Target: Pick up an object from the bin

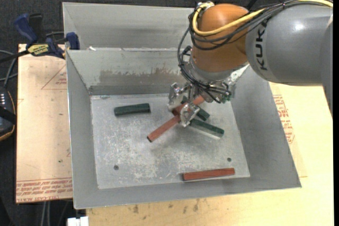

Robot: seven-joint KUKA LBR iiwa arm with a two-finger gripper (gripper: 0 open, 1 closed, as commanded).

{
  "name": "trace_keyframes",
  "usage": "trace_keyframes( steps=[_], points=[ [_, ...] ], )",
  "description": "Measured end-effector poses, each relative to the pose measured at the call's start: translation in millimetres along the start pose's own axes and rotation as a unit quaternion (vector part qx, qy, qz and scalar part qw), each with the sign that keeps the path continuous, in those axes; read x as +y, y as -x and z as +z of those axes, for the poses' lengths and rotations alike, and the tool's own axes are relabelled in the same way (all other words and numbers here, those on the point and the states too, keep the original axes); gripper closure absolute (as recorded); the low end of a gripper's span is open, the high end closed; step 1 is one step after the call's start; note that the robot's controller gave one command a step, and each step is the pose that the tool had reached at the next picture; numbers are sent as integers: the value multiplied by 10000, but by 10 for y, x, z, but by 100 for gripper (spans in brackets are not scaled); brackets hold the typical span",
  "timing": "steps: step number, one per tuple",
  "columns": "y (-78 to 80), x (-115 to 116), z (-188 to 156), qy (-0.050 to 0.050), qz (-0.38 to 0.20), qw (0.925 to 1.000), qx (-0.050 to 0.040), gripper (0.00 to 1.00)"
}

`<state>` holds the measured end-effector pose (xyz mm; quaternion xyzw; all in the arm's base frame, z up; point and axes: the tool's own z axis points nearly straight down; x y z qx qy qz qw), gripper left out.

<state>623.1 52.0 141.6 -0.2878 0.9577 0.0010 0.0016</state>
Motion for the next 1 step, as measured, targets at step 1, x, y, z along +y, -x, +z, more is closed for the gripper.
trace_keyframes(
  steps=[1],
  points=[
    [-71,-95,-940,-3,127,9999,0,100]
  ],
)
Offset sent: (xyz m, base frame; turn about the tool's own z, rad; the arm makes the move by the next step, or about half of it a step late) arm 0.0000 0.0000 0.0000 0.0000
